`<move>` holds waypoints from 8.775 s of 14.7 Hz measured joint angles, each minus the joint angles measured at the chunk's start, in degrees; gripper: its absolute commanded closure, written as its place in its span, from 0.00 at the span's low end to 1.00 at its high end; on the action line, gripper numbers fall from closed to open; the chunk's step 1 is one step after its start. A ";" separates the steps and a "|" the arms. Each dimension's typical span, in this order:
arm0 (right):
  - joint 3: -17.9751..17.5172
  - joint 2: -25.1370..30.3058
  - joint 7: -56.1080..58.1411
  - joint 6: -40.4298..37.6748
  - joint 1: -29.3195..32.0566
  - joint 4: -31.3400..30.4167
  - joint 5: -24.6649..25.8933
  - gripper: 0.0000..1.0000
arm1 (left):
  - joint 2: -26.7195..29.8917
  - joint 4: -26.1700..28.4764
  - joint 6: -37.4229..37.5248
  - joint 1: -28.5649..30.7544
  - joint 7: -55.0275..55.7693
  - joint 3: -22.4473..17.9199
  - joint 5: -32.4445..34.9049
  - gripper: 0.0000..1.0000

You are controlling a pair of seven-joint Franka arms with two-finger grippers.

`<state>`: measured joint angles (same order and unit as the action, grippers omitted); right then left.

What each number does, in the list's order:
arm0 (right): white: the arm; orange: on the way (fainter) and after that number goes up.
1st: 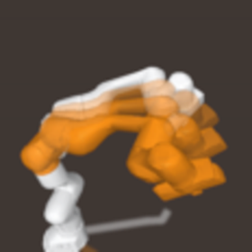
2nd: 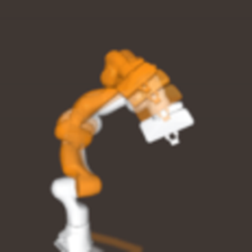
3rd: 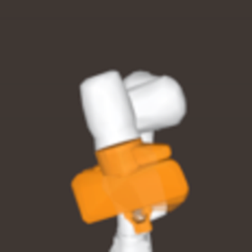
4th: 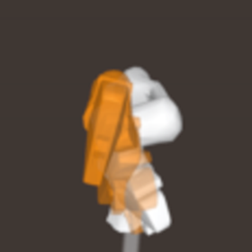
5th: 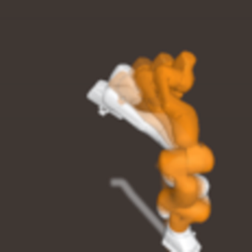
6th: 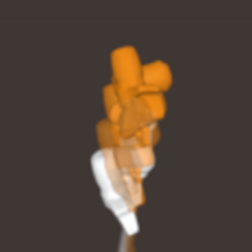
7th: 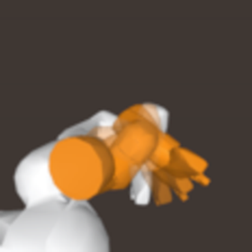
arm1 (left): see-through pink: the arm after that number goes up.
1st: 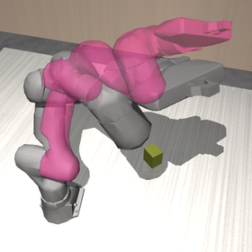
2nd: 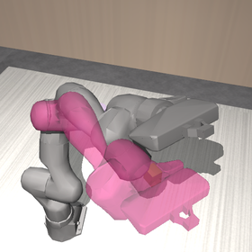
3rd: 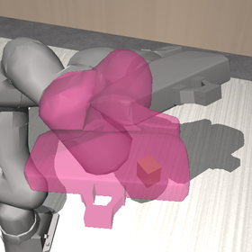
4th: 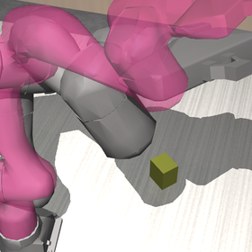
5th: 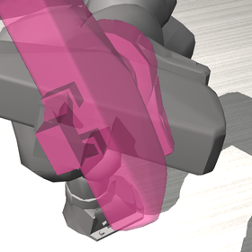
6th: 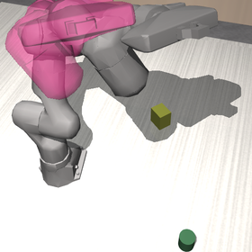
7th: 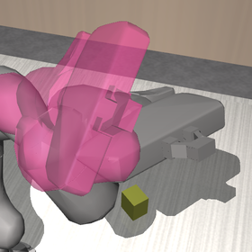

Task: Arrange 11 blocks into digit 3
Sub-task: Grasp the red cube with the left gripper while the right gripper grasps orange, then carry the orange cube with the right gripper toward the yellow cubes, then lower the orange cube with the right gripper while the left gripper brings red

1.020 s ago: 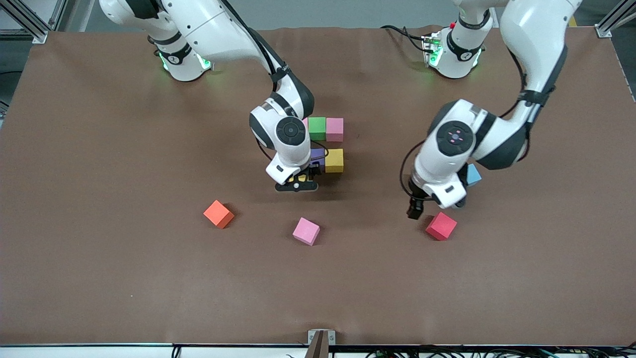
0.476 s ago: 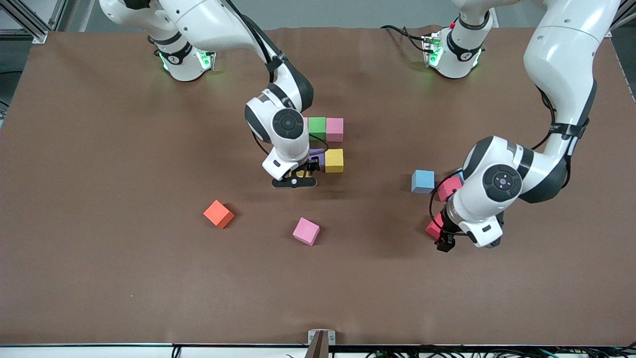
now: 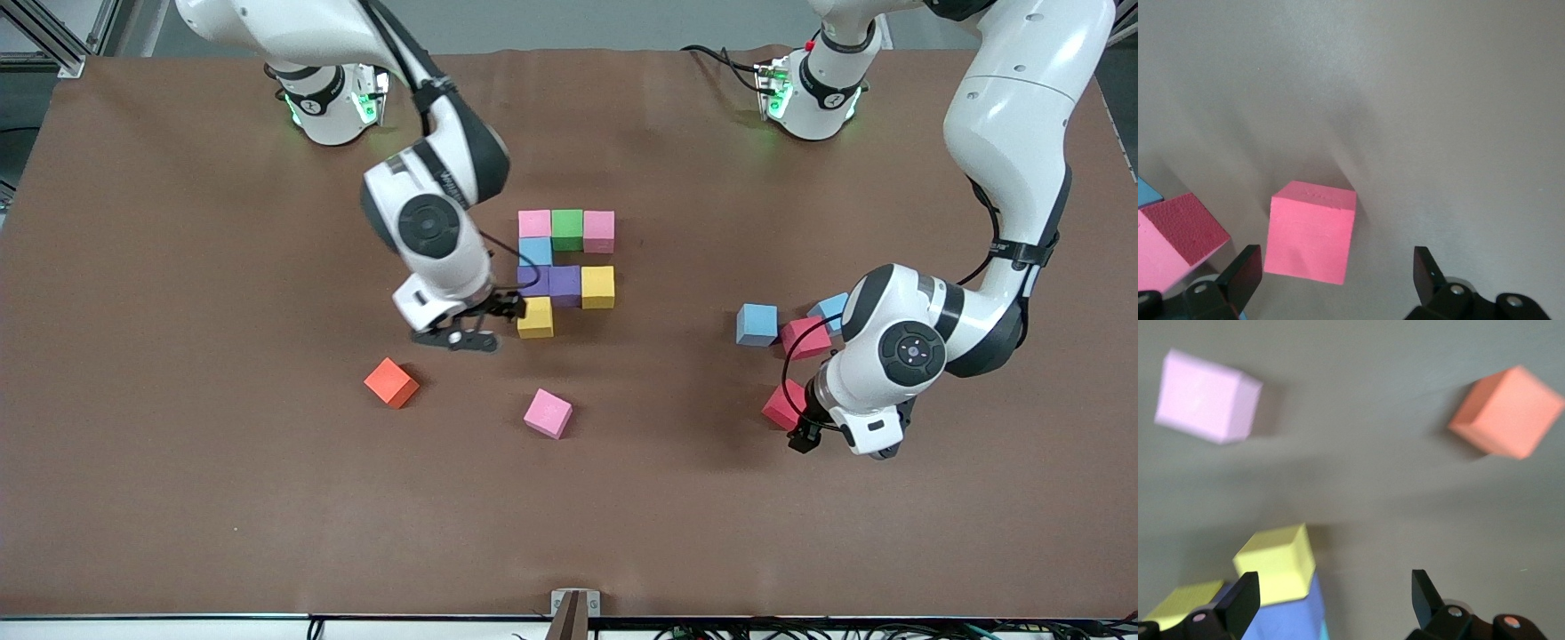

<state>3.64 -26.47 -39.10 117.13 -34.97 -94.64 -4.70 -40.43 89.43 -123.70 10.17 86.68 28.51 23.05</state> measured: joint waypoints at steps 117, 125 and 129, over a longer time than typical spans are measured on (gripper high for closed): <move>-1.05 -20.96 2.77 5.23 -5.76 16.79 0.45 1.00 | -0.35 5.18 -7.64 2.08 -3.95 2.56 1.57 0.70; -1.05 -20.96 2.78 5.19 -5.77 16.78 0.45 1.00 | -0.34 3.72 -4.33 -0.55 6.42 6.41 0.71 0.70; -1.05 -20.96 2.78 5.19 -5.77 16.78 0.45 1.00 | -0.33 2.52 -4.23 -4.20 15.67 7.23 0.69 0.70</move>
<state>2.60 -47.43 -36.32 122.31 -40.74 -77.86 -4.25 -40.76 91.95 -127.93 5.98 102.35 35.74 23.74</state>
